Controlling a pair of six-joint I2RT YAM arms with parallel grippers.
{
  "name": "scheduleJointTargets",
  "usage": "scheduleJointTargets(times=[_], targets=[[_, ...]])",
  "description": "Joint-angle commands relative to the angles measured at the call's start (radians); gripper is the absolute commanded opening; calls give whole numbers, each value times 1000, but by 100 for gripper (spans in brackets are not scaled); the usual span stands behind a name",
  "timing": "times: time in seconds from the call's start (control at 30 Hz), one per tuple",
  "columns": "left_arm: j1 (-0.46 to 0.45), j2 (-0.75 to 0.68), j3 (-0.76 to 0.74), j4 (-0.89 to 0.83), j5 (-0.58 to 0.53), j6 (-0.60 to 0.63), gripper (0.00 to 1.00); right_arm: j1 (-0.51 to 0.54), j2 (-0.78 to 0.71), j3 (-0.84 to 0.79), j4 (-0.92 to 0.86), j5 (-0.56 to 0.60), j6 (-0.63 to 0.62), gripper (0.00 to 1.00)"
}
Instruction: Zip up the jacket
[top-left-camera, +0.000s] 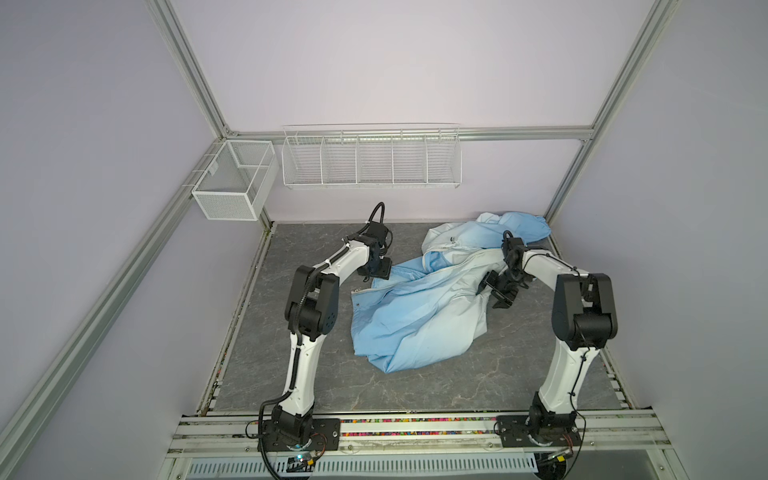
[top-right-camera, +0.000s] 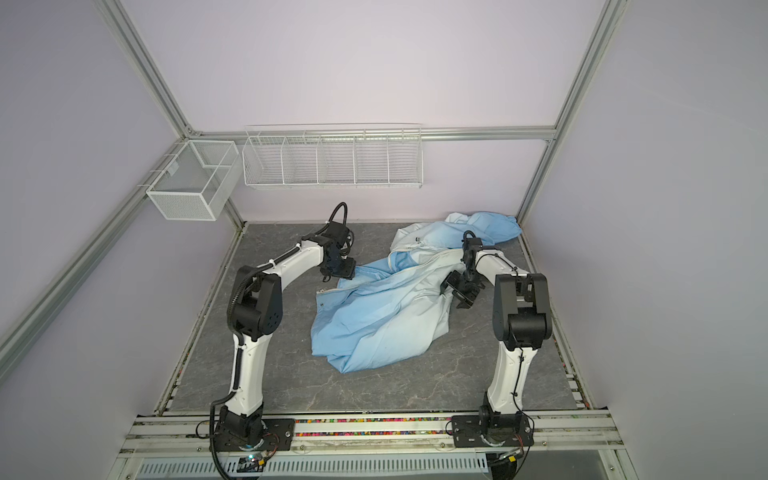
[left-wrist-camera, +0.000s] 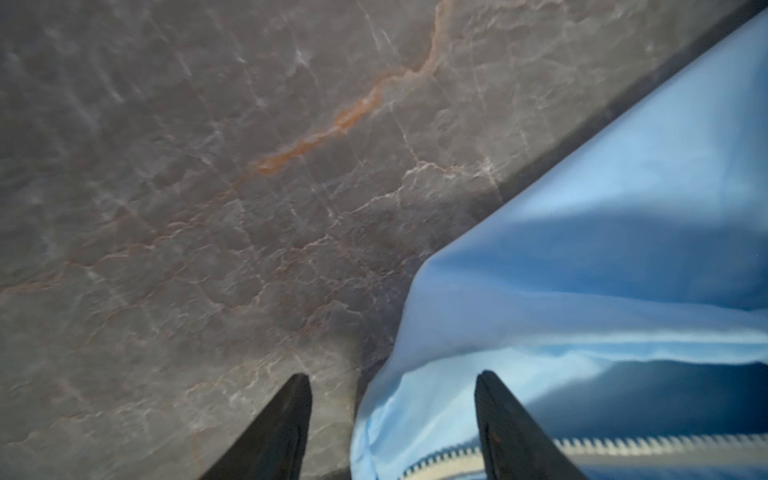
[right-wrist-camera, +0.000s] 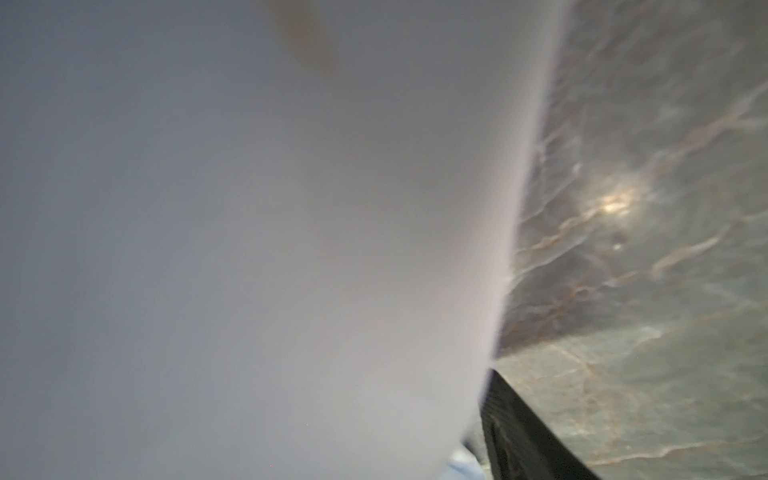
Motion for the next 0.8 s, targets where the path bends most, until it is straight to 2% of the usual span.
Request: scheduleJointTargets(times=[0.0,0.1,0.13,0.2,0.23,0.33,0.5,0.63,0.77], targets=[[-9,81,118,-102,0,52,62,0,-9,16,-46,10,-15,72],[-10,116,172,-120,57,39,49,19,-39,2,-33,-19,0,72],[-9,115,175,-114,65,27,38,27,-43,-2,-26,-30,6,73],[-10,106,184,-115,72,10,7,40,-33,6,-16,-49,15,73],[-10,98,187,-123,69,1,0,45,-18,17,-12,-61,21,73],[-3,23,156,-114,54,-26,0,59,50,78,-6,-83,28,72],[31,-178,79,-92,18,-83,0,68,198,271,-17,-119,36,70],[66,-356,11,-66,16,-108,0,73,335,530,-85,-140,40,70],[61,-514,-92,-30,72,-140,0,74,496,846,-200,-181,55,70]])
